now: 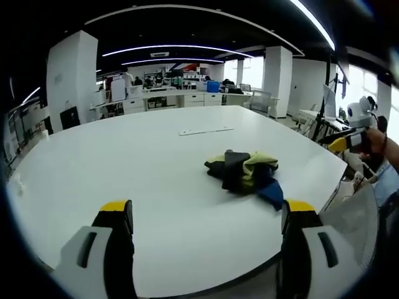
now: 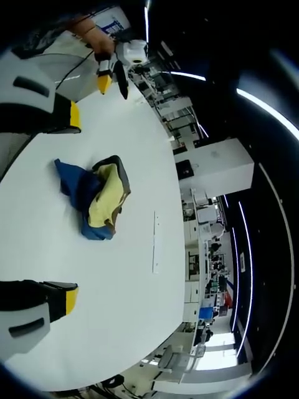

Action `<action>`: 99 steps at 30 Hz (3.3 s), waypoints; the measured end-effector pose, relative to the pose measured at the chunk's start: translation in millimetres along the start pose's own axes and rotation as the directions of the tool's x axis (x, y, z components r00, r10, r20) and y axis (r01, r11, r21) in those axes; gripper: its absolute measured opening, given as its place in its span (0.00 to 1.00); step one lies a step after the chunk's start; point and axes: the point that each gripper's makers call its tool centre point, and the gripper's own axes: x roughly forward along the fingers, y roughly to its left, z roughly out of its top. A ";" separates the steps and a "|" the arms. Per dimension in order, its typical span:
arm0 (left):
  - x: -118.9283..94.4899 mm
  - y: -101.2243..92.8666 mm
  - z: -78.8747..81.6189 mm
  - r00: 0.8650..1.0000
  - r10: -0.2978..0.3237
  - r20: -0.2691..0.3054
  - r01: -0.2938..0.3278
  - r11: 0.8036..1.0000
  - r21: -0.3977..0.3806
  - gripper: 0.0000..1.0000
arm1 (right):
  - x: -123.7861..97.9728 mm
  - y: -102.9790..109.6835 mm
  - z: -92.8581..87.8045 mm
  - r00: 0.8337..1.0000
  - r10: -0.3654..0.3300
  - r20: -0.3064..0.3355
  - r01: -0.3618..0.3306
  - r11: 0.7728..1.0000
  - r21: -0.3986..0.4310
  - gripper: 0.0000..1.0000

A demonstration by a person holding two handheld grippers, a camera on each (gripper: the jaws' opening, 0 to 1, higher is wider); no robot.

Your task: Fold the garment on the visible template until the final outline fits inside the template.

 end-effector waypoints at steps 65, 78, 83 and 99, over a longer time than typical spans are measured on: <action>154.1 -48.0 8.3 0.959 -0.283 -0.013 0.283 0.959 -0.033 0.47 | 137.7 -61.9 -14.8 0.994 0.013 -0.107 0.000 0.992 0.123 0.27; 175.7 -53.4 1.6 0.948 -0.316 -0.031 0.312 0.945 -0.096 0.23 | 151.3 -72.7 -21.0 0.989 -0.033 -0.141 0.047 0.994 0.103 0.15; 178.6 -61.0 -2.6 0.939 -0.342 -0.035 0.336 0.934 -0.124 0.18 | 157.2 -64.5 -28.5 0.983 -0.030 -0.179 0.051 0.992 0.117 0.13; 180.9 -60.9 -11.3 0.933 -0.355 -0.063 0.343 0.926 -0.156 0.01 | 159.4 -71.3 -48.8 0.956 -0.119 -0.269 0.157 0.980 0.125 0.00</action>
